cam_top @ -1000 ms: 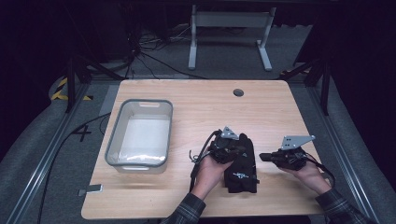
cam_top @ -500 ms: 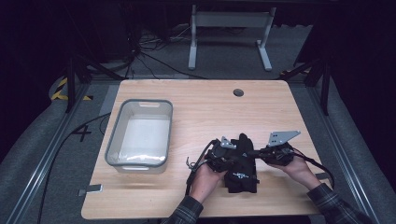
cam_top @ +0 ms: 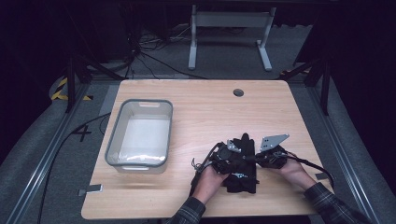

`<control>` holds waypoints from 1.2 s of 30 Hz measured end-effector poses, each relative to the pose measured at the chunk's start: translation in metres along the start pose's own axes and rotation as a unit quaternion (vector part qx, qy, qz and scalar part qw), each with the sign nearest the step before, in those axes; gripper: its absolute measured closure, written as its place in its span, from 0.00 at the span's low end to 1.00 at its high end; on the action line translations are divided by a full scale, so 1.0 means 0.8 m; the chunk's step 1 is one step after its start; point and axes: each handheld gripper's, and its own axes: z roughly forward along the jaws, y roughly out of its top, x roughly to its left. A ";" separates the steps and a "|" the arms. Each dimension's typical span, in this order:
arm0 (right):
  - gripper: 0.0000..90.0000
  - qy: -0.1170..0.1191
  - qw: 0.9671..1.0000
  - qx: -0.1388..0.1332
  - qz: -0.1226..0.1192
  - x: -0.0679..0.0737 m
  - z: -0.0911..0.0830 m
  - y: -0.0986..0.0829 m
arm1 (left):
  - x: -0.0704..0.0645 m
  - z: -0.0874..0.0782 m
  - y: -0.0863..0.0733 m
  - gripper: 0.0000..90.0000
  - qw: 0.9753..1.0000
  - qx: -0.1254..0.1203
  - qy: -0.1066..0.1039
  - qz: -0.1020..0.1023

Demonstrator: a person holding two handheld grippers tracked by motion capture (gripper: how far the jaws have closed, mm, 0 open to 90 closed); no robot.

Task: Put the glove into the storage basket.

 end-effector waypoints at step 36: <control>0.68 0.001 0.999 -0.033 0.014 0.028 -0.050 -0.029 | 0.022 -0.024 0.030 0.73 0.999 -0.003 0.013 0.039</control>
